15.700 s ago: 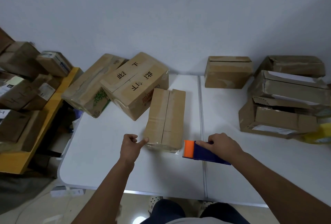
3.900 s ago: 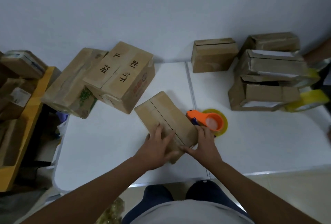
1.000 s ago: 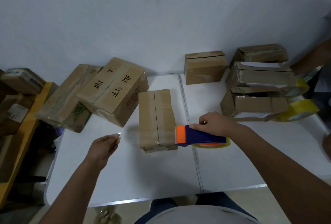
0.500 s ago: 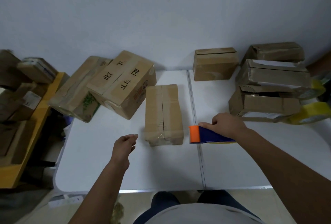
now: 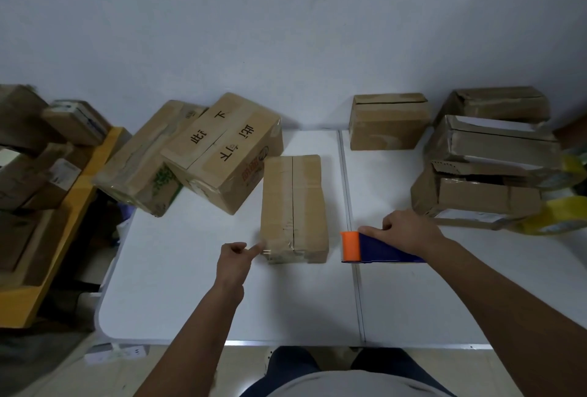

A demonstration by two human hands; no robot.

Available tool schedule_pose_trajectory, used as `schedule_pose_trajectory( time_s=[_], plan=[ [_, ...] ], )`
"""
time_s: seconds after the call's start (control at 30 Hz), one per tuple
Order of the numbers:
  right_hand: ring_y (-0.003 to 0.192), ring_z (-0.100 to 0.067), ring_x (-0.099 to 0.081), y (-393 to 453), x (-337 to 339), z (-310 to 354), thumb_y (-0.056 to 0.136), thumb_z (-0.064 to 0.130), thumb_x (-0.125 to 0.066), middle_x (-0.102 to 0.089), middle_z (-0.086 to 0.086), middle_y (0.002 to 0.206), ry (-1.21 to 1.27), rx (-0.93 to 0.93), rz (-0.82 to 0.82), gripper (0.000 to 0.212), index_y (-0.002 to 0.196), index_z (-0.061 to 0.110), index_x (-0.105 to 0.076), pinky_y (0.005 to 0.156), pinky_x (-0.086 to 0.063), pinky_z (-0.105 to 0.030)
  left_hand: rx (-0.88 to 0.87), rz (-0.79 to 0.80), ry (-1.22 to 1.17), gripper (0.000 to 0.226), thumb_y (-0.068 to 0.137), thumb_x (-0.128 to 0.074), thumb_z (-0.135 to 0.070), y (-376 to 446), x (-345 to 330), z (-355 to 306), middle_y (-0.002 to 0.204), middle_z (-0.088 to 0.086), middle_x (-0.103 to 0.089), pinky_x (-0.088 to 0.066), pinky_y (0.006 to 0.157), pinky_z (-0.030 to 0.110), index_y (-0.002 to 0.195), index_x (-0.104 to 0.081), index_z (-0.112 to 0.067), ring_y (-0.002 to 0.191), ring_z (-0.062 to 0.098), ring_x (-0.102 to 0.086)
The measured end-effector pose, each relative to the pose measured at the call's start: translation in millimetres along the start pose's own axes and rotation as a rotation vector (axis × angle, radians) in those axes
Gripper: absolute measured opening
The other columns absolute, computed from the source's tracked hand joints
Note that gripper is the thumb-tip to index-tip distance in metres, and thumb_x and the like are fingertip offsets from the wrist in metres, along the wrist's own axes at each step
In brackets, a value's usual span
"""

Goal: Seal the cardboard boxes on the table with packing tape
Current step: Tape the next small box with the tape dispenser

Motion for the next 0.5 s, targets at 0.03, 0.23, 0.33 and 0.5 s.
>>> schedule_pose_trajectory(
  time_s=[0.03,0.23,0.33,0.5],
  plan=[
    [0.068,-0.017,-0.062,1,-2,-1,0.076,0.085,-0.037,-0.064,-0.005,0.073,-0.005,-0.005,0.001,0.080,0.074,0.011,-0.066,0.067,-0.051,-0.032,-0.001,-0.003,0.011,0.050,0.083,-0.080,-0.029,0,-1,1,0.107,0.003,-0.052,-0.039,0.088,0.034,0.116,-0.048,-0.010,0.107,0.026,-0.052],
    [0.068,-0.017,-0.062,5,-11,-8,0.074,0.086,-0.034,-0.064,-0.005,0.071,0.042,-0.025,0.010,0.080,0.071,0.012,-0.065,0.069,-0.052,-0.033,-0.024,-0.047,0.021,0.046,0.085,-0.078,-0.027,1,-2,7,0.094,-0.003,-0.050,-0.037,0.082,0.033,0.117,-0.051,-0.009,0.096,0.019,-0.051],
    [0.068,-0.017,-0.062,6,-12,-8,0.078,0.083,-0.037,-0.063,-0.005,0.073,0.023,-0.027,0.015,0.076,0.074,0.013,-0.066,0.068,-0.051,-0.032,-0.030,-0.049,0.014,0.045,0.085,-0.078,-0.027,3,-2,8,0.094,-0.002,-0.051,-0.036,0.083,0.031,0.117,-0.052,-0.008,0.095,0.018,-0.050],
    [0.067,-0.017,-0.061,10,-17,-7,0.079,0.083,-0.037,-0.061,-0.004,0.070,-0.031,-0.041,0.019,0.072,0.067,0.015,-0.060,0.062,-0.046,-0.028,-0.009,-0.050,0.007,0.045,0.085,-0.079,-0.027,4,-2,11,0.094,-0.003,-0.051,-0.036,0.085,0.032,0.116,-0.052,-0.008,0.100,0.020,-0.050]
  ],
)
Point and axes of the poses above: each hand's wrist, its own y-axis towards the middle knuckle, its own x-axis out of the back of the hand, z = x × y, the point moved 9 cm from there along y, towards the middle knuckle
